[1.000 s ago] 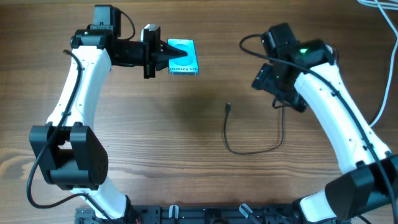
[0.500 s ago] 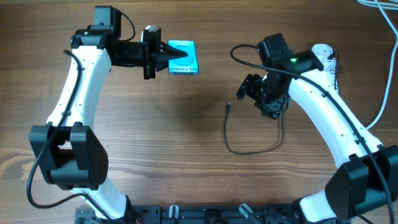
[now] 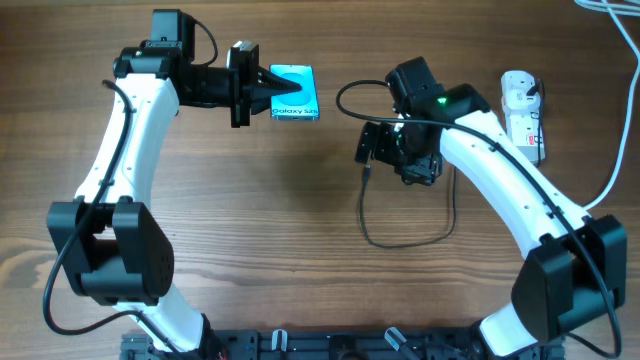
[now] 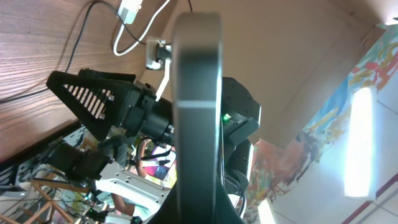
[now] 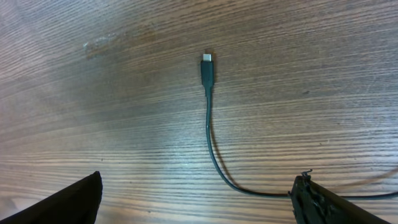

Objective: Plug charger to phone and switch on socket
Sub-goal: 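Move the right gripper down to the black USB-C cable end, then grasp the USB-C plug with the right gripper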

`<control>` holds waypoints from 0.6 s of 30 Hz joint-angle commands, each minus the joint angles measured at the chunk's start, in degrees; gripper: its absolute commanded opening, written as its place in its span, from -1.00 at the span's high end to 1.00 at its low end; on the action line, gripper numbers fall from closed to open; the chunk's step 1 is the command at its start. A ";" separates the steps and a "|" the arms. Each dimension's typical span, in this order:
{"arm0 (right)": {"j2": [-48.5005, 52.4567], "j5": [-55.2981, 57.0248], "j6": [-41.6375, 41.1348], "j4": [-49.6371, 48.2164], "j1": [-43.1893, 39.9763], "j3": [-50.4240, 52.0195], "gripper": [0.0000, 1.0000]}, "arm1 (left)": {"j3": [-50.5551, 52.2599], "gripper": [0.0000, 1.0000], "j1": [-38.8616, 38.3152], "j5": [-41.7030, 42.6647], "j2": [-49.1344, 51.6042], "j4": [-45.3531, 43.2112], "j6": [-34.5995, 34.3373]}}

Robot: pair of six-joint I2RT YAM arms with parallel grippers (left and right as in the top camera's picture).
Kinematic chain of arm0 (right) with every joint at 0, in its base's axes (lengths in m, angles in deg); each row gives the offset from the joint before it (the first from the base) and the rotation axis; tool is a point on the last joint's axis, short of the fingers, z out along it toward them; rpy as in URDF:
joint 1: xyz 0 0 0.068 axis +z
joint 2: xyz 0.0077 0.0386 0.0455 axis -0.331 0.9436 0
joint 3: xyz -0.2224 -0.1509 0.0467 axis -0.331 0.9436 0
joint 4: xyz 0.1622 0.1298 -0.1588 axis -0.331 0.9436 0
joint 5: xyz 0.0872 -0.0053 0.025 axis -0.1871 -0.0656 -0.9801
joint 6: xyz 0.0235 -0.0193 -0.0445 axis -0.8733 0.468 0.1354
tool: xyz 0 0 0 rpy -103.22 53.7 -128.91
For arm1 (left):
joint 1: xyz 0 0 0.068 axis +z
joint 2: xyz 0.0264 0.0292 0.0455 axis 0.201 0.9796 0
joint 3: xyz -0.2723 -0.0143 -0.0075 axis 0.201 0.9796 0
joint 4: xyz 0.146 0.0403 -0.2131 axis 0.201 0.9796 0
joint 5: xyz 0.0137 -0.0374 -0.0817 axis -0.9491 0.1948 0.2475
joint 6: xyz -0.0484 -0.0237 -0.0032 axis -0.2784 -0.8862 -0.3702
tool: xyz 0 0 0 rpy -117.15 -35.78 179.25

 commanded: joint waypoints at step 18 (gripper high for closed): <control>13.75 8.79 -8.02 -3.87 6.05 0.66 -0.32 | -0.15 0.92 5.46 0.92 -1.75 0.04 -3.19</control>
